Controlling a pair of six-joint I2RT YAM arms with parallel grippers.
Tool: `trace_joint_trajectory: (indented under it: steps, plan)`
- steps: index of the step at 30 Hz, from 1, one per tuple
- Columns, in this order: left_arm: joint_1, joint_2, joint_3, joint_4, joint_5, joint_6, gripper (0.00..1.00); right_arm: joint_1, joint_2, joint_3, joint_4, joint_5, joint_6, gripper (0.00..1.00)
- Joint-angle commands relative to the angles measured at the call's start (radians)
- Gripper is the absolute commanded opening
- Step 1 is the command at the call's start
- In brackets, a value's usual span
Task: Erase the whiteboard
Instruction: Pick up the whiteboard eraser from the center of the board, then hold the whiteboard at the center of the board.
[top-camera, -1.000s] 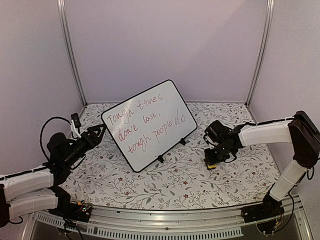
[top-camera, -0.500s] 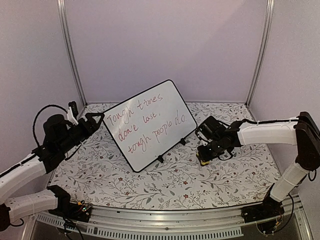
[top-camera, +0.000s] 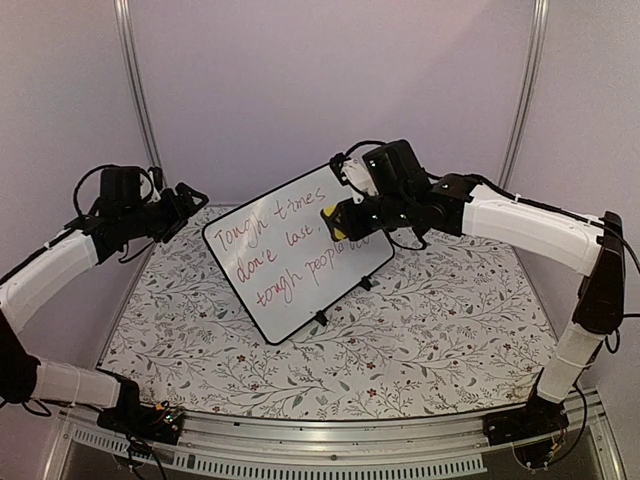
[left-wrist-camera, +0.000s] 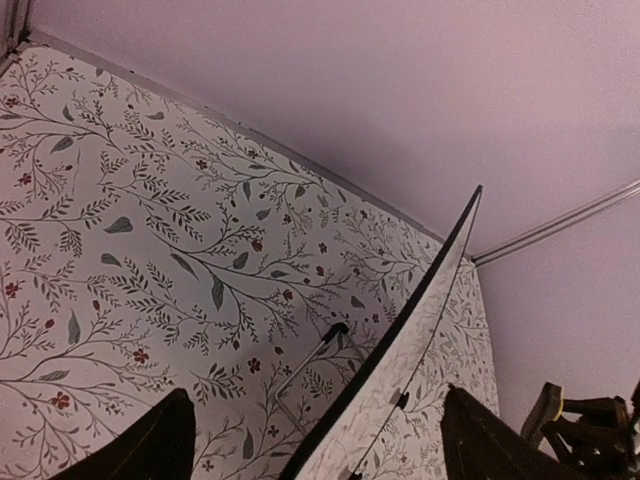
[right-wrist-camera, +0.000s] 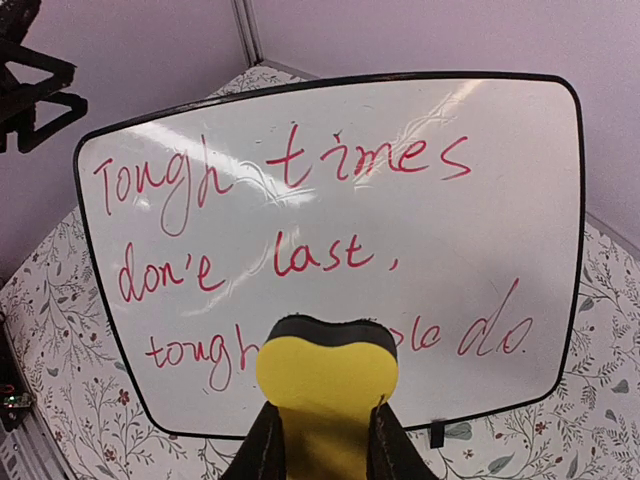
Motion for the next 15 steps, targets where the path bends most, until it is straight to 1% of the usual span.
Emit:
trace_joint_trajectory:
  steps: [1, 4, 6, 8, 13, 15]
  plan:
    - [0.043, 0.084, 0.074, -0.053, 0.188, 0.103, 0.83, 0.041, 0.097, 0.141, 0.007, -0.045, -0.068, 0.22]
    - [0.068, 0.15, 0.117, -0.068, 0.252, 0.157, 0.8, 0.066, 0.144, 0.215, -0.009, -0.053, -0.087, 0.22]
    - [0.078, 0.178, 0.126, -0.056, 0.298, 0.181, 0.76, 0.078, 0.163, 0.245, -0.015, -0.059, -0.094, 0.22]
    - [0.078, 0.192, 0.125, -0.036, 0.333, 0.203, 0.74, 0.09, 0.179, 0.271, -0.025, -0.059, -0.099, 0.23]
    - [0.078, 0.218, 0.11, 0.0, 0.423, 0.258, 0.67, 0.119, 0.215, 0.285, -0.018, -0.043, -0.101, 0.23]
    - [0.076, 0.225, 0.096, 0.018, 0.439, 0.26, 0.6, 0.136, 0.226, 0.287, -0.008, -0.023, -0.1, 0.23]
